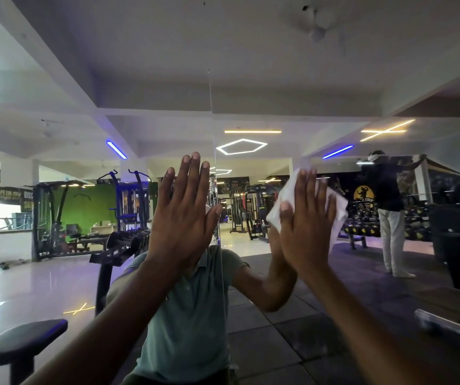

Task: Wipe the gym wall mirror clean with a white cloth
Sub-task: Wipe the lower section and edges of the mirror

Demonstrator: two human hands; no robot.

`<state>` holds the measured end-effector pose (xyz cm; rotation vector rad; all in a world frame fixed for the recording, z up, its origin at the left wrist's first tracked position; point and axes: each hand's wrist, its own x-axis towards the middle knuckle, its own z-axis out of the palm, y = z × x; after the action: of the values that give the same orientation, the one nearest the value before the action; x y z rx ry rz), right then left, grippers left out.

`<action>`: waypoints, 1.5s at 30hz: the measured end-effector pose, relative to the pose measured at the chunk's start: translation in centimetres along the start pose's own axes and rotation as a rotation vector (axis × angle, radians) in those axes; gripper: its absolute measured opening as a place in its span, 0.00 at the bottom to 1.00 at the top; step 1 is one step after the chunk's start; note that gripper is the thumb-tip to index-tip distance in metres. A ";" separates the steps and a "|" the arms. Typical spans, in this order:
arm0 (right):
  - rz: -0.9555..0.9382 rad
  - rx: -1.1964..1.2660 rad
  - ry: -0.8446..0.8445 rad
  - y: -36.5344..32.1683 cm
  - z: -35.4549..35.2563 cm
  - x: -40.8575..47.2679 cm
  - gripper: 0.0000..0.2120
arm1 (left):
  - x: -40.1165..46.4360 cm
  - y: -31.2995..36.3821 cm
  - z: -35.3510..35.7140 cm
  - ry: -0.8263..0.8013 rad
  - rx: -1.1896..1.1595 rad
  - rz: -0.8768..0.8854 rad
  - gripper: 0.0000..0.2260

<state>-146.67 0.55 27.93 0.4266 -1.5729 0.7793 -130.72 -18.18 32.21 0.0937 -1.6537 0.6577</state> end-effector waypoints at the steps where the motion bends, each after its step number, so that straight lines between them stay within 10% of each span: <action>1: -0.023 0.016 -0.018 -0.1 -0.3 -2.8 0.31 | 0.1 -0.1 0.0 0.002 0.000 -0.001 0.33; 12: -0.112 0.027 -0.018 1.4 0.1 5.2 0.32 | -0.1 -0.1 0.2 0.013 -0.007 0.007 0.32; 23: 0.084 0.002 -0.103 3.7 -1.2 -4.8 0.32 | 0.0 -0.1 0.0 0.004 0.009 0.007 0.32; 29: -0.220 0.007 -0.120 -6.0 -0.7 4.7 0.34 | -0.1 -0.4 -0.2 0.003 -0.017 0.034 0.31; 36: -0.431 0.113 -0.247 -3.0 -2.2 -7.6 0.33 | -1.6 -2.5 -1.6 -0.035 -0.012 0.100 0.31; 45: -0.213 0.028 -0.129 -8.1 -0.3 6.2 0.34 | -3.0 -3.3 -1.8 -0.039 0.032 0.137 0.30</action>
<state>-142.05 -3.85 35.89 0.6646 -1.6055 0.6199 -127.17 -21.00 30.72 0.0168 -1.6979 0.7905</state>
